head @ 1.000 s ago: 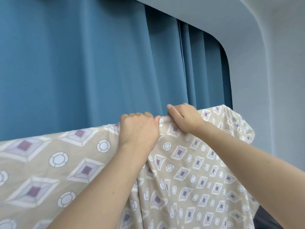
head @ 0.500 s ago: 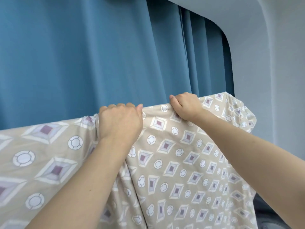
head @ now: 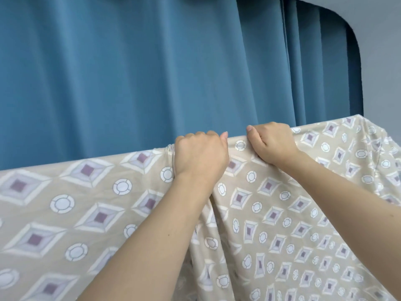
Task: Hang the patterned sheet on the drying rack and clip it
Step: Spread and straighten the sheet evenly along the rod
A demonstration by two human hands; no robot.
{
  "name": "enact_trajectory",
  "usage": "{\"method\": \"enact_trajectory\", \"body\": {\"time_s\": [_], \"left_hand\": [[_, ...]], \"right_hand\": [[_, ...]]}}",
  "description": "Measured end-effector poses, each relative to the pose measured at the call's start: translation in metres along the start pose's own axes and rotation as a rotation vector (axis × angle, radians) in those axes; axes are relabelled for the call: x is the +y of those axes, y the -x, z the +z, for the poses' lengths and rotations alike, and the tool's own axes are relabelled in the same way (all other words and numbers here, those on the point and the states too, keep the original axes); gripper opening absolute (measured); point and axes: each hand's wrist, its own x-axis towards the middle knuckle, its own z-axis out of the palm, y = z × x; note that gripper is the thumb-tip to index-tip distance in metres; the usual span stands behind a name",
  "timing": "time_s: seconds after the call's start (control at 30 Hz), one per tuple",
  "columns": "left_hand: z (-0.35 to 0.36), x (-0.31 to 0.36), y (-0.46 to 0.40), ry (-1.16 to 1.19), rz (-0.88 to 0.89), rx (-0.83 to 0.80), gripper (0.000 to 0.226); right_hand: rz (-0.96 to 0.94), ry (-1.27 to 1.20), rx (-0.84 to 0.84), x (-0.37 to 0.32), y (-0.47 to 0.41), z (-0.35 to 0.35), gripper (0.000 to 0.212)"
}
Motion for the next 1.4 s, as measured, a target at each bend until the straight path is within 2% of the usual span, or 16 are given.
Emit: {"method": "enact_trajectory", "body": {"time_s": [0.13, 0.23, 0.3, 0.4, 0.5, 0.57, 0.67, 0.9, 1.03, 1.13, 1.23, 1.4], "left_hand": [[0.002, -0.041, 0.009, -0.041, -0.043, 0.085, 0.044], [0.005, -0.052, 0.011, -0.058, -0.022, 0.189, 0.047], [0.007, -0.055, 0.011, -0.075, -0.018, 0.199, 0.047], [0.002, -0.052, 0.011, -0.071, -0.011, 0.145, 0.042], [-0.004, -0.046, 0.012, -0.062, -0.009, 0.074, 0.046], [-0.004, -0.045, 0.012, -0.072, 0.027, 0.022, 0.048], [-0.005, -0.051, 0.014, -0.047, 0.066, -0.011, 0.046], [-0.017, -0.131, 0.036, -0.031, 0.024, -0.03, 0.049], [-0.023, -0.163, 0.054, -0.084, 0.083, -0.018, 0.046], [-0.03, -0.17, 0.058, -0.046, 0.128, -0.035, 0.041], [-0.038, -0.173, 0.061, 0.028, 0.135, -0.029, 0.035], [-0.048, -0.208, 0.076, -0.025, 0.058, -0.051, 0.042]], "right_hand": [[0.017, 0.009, -0.006, -0.007, -0.003, 0.003, 0.05], [0.039, 0.011, -0.024, -0.015, -0.005, 0.006, 0.05], [0.038, 0.031, -0.027, -0.021, -0.008, 0.006, 0.05], [-0.037, -0.016, 0.019, -0.037, -0.013, -0.002, 0.051], [-0.043, -0.125, -0.036, -0.059, -0.018, -0.007, 0.057], [-0.037, -0.079, -0.093, -0.068, -0.017, -0.004, 0.058], [0.001, 0.024, -0.068, -0.071, -0.013, -0.003, 0.054], [0.134, 0.071, -0.059, -0.087, -0.01, -0.001, 0.052], [0.219, 0.051, -0.104, -0.11, -0.018, -0.01, 0.046], [0.123, -0.02, -0.064, -0.149, -0.021, -0.015, 0.041], [0.0, -0.045, -0.053, -0.192, -0.018, -0.012, 0.049], [0.113, 0.059, -0.094, -0.201, -0.015, -0.018, 0.056]]}}
